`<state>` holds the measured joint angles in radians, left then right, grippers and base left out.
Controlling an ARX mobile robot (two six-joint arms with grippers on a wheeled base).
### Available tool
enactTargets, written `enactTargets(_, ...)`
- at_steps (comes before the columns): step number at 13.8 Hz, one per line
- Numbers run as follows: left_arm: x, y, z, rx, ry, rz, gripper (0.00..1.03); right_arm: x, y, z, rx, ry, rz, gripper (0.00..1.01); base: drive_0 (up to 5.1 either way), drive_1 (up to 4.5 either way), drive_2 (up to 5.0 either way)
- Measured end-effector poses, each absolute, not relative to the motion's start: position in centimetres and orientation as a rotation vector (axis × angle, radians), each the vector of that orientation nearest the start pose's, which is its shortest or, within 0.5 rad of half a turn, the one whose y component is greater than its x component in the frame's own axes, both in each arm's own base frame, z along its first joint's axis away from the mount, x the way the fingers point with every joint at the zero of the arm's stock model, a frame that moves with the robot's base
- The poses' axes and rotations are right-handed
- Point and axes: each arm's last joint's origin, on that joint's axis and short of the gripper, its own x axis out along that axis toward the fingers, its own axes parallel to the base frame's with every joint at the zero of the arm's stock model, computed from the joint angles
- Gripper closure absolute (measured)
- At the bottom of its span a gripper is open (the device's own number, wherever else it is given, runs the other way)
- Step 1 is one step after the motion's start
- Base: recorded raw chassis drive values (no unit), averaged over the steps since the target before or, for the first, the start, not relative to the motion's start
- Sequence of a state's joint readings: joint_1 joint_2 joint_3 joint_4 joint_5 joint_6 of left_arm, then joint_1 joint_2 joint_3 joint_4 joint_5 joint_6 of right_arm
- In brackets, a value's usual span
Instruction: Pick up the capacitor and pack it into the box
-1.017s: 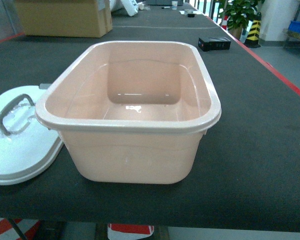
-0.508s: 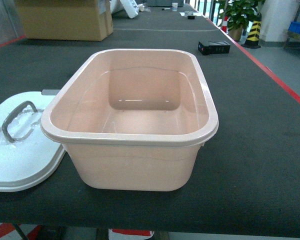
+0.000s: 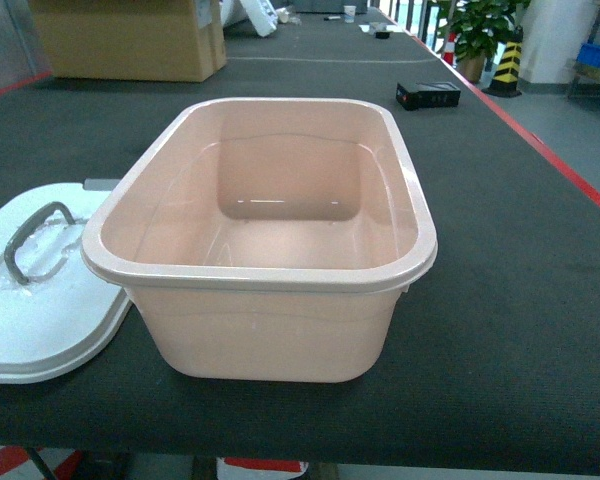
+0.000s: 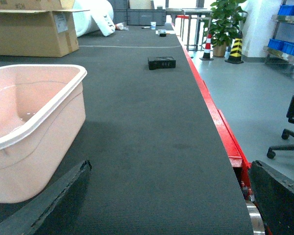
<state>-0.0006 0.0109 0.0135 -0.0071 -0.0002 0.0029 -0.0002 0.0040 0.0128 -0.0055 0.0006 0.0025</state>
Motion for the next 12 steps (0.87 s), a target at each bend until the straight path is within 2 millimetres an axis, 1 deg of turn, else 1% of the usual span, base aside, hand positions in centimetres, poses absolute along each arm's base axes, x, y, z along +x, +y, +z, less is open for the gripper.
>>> enactTargets(1, 9.8, 0.0, 16.7, 0.002, 0.004, 0.000, 0.59, 9.7, 0.0, 16.7, 0.002, -0.003, 0.000, 0.03, 0.0, 0.00, 0.0)
enactTargets(2, 9.9, -0.2, 16.9, 0.006, -0.014, 0.078, 0.59, 9.7, 0.0, 16.7, 0.003, -0.003, 0.000, 0.03, 0.0, 0.00, 0.0)
enactTargets(4, 11.4, -2.6, 17.4, 0.024, -0.016, 0.189, 0.59, 9.7, 0.0, 16.7, 0.002, -0.004, 0.000, 0.03, 0.0, 0.00, 0.0)
enactTargets(5, 12.7, -4.0, 18.7, 0.049, -0.048, 0.182, 0.59, 9.7, 0.0, 16.7, 0.002, -0.003, -0.001, 0.03, 0.0, 0.00, 0.0)
enactTargets(6, 14.7, -5.7, 21.6, 0.055, -0.130, 0.133, 0.59, 9.7, 0.0, 16.7, 0.002, -0.003, 0.000, 0.03, 0.0, 0.00, 0.0)
enactTargets(7, 21.6, -10.3, 25.5, 0.109, -0.234, 0.017, 0.59, 9.7, 0.0, 16.7, 0.002, -0.003, 0.000, 0.03, 0.0, 0.00, 0.0)
enactTargets(8, 25.8, -12.7, 24.6, 0.163, -0.158, -0.024, 0.59, 9.7, 0.0, 16.7, 0.002, -0.003, 0.000, 0.03, 0.0, 0.00, 0.0)
enactTargets(9, 29.0, -14.4, 22.9, 0.180, -0.061, -0.048, 0.59, 9.7, 0.0, 16.7, 0.002, -0.003, -0.001, 0.03, 0.0, 0.00, 0.0)
enactTargets(11, 31.3, -15.9, 19.9, 0.160, 0.042, -0.068, 0.59, 9.7, 0.0, 16.7, 0.002, -0.003, -0.001, 0.03, 0.0, 0.00, 0.0)
enactTargets(12, 31.5, -16.2, 19.5, 0.152, 0.051, -0.079, 0.59, 9.7, 0.0, 16.7, 0.002, -0.003, 0.000, 0.03, 0.0, 0.00, 0.0)
